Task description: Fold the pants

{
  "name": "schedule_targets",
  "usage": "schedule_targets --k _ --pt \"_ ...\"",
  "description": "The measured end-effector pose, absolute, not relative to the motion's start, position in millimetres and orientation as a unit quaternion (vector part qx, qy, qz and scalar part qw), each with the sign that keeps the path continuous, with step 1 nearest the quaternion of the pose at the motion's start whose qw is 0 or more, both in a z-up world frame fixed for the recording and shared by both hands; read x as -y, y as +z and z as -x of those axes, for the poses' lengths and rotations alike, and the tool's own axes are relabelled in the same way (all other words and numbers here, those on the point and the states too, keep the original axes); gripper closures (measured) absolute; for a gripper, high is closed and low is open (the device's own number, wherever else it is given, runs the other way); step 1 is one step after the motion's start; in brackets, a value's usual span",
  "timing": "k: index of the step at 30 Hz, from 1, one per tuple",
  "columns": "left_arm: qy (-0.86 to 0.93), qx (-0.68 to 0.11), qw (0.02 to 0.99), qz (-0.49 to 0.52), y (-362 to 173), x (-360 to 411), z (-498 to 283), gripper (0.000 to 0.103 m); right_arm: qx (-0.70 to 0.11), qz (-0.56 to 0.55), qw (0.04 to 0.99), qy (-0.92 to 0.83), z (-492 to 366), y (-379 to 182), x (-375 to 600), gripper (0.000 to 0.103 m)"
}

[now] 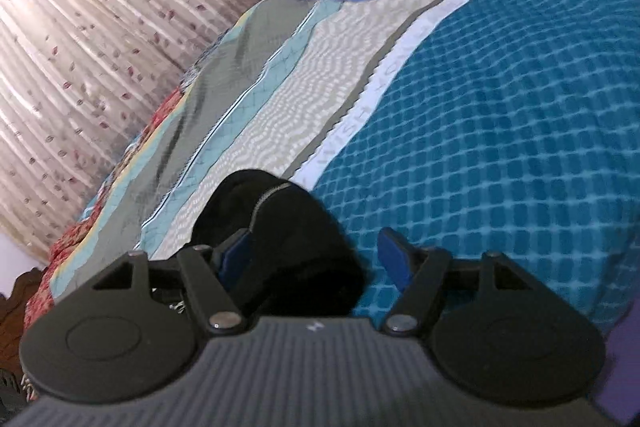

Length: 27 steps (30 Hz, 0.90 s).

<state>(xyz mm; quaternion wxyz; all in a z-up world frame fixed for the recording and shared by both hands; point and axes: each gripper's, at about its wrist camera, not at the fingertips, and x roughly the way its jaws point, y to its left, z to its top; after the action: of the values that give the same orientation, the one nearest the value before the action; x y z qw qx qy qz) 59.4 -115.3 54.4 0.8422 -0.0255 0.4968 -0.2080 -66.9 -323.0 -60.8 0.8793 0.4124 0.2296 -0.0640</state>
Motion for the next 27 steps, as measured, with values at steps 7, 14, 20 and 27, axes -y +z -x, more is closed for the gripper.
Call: schedule_targets --k 7,14,20,27 --pt "-0.246 -0.441 0.857 0.104 118 94 -59 0.014 -0.221 -0.393 0.892 0.040 65 -24 290 0.084" --pt "-0.285 -0.426 0.855 0.077 150 132 -69 0.001 -0.210 -0.270 0.928 0.148 73 25 203 0.084" --pt "-0.272 -0.469 0.839 0.052 128 159 -86 0.011 -0.212 -0.183 0.940 0.197 81 37 155 0.084" --pt "-0.237 -0.461 0.851 0.083 134 106 -88 0.084 -0.220 -0.095 0.944 0.226 80 46 112 0.084"
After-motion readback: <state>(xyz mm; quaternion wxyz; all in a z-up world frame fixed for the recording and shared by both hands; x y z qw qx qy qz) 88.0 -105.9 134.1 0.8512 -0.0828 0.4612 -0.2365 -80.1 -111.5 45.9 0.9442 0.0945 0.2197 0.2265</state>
